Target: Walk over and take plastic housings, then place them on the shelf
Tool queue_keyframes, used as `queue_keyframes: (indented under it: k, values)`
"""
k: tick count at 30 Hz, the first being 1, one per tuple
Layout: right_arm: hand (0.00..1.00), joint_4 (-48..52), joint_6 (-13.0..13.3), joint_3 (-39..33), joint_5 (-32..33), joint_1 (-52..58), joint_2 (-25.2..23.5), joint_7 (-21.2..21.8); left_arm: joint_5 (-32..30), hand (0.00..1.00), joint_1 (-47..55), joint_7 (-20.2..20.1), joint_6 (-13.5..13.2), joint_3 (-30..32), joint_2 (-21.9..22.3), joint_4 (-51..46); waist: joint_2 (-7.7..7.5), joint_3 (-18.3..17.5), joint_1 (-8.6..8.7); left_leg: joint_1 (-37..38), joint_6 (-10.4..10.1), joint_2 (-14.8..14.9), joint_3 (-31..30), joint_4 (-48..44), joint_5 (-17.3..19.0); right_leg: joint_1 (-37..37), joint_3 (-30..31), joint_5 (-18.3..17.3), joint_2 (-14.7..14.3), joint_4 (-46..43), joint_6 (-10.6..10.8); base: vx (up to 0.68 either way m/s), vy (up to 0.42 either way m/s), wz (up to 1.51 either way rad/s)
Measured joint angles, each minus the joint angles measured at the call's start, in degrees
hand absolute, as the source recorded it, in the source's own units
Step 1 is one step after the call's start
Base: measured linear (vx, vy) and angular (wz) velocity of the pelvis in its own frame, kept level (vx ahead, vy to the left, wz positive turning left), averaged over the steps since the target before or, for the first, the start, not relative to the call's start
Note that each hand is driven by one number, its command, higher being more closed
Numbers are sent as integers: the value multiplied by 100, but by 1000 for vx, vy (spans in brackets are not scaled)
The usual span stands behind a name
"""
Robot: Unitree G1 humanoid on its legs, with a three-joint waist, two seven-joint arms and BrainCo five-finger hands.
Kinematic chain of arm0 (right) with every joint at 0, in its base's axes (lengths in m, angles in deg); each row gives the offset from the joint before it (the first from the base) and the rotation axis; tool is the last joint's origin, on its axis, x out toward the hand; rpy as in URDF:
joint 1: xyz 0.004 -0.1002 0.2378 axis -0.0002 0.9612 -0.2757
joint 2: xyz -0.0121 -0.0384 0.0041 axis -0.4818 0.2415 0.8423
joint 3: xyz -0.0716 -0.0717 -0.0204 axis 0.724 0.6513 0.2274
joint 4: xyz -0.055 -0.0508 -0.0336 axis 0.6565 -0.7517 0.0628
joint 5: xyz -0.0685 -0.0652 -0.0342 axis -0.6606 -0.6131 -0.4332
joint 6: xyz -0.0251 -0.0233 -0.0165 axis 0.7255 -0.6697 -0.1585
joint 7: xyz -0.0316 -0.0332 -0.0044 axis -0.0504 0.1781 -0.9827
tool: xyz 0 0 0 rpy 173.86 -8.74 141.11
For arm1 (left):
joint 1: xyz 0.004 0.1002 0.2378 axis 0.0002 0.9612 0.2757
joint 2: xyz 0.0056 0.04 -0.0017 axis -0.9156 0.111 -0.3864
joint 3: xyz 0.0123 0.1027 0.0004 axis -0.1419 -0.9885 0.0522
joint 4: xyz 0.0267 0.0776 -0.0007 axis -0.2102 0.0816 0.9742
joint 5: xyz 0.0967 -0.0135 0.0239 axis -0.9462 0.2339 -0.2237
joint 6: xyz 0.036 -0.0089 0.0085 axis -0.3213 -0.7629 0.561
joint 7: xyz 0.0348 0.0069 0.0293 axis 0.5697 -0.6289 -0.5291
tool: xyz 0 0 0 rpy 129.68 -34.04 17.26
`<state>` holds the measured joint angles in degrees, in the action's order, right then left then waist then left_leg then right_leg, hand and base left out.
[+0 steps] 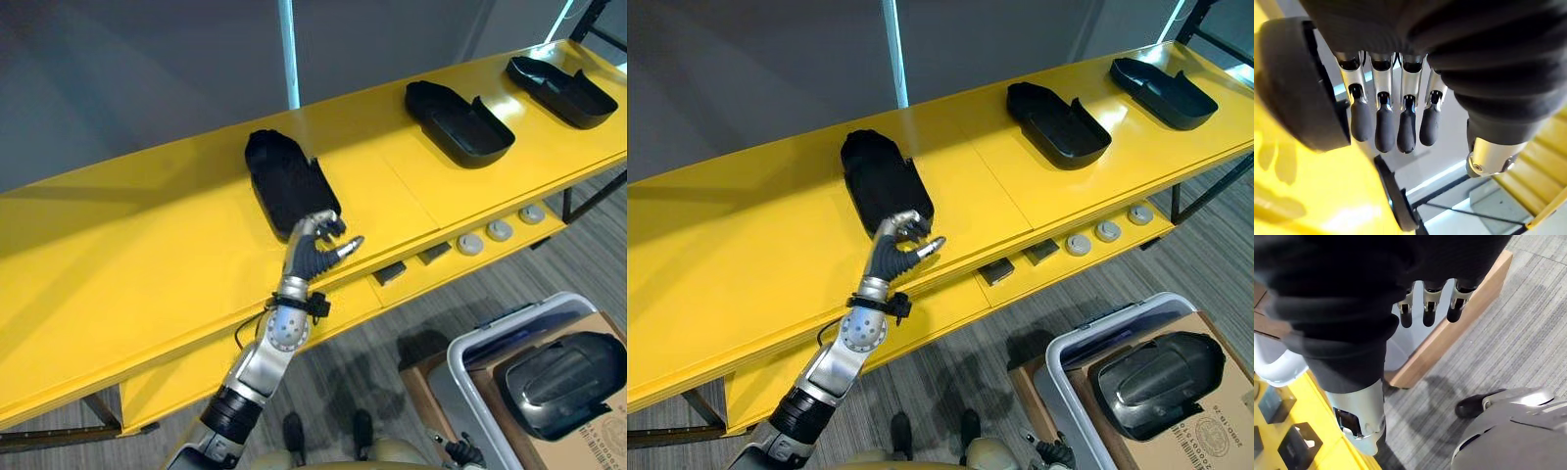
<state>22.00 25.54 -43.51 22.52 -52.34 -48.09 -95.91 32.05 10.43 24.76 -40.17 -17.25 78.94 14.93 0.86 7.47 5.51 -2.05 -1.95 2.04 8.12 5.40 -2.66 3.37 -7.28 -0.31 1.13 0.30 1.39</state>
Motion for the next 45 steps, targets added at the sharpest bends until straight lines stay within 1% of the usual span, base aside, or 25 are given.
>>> queue_keyframes:
  k: [7,10,12,15,17,19,21,28,30,35,37,45]
  values:
    - [0,-2,5,-5,0,-44,4,-2,-238,100,-645,13,52,-131,-69,676,6,2,13,-72,1,-3,70,-1,-1,82,104,30,-3,30,7,35,1,-8]
    - [0,-2,15,-11,0,-92,1,-4,-340,100,-864,52,133,-126,-58,871,10,5,30,-98,1,-3,90,-2,-1,77,113,70,-6,104,16,9,0,-1]
    - [0,-4,24,-40,2,-152,10,-12,-495,100,-1010,188,244,-116,-51,981,40,23,40,-122,1,-3,139,-2,-2,91,126,112,-7,140,12,1,3,-5]
    - [0,-4,45,-39,2,-247,5,-12,-671,100,-1201,340,372,52,-41,1195,81,51,68,-145,2,-6,159,-2,-3,103,155,174,-7,192,20,-22,9,-5]
    - [0,-3,87,-39,3,-250,6,-13,-680,100,-1257,413,440,155,-10,1266,95,60,79,-156,2,-7,160,-1,-4,122,167,187,-6,192,14,-30,9,-5]
    - [0,1,105,-39,5,-261,5,-16,-727,100,-1284,523,519,372,6,1295,98,62,131,-206,7,-5,185,0,-9,190,198,208,-7,190,14,-36,12,-7]
    - [0,1,106,-41,6,-271,5,-20,-725,100,-1337,601,531,505,12,1340,104,95,161,-217,17,-6,207,1,-16,208,221,224,-7,191,17,-17,13,-7]
    - [0,13,113,-51,7,-283,2,-21,-717,100,-1625,757,597,747,50,1586,110,188,159,-218,17,-4,231,4,-15,218,244,234,-9,200,19,-2,4,-2]
    - [0,14,113,-54,8,-295,0,-21,-718,100,-1777,794,652,825,46,1678,98,240,158,-218,17,-3,231,4,-16,217,242,234,-10,200,19,0,0,0]
    - [0,14,115,-53,7,-295,0,-21,-716,100,-1897,878,655,849,51,1838,93,244,154,-218,17,-2,266,6,-15,215,243,234,-11,211,19,0,0,0]
    - [0,14,119,-48,7,-299,-3,-21,-708,100,-1949,886,665,1000,56,1917,92,246,167,-216,17,-2,277,7,-15,216,251,234,-10,210,18,0,0,0]
    - [0,12,119,-48,8,-293,-3,-21,-539,100,-1967,890,646,1014,56,1916,87,254,167,-211,17,-2,275,7,-15,211,248,235,-10,210,18,0,0,0]
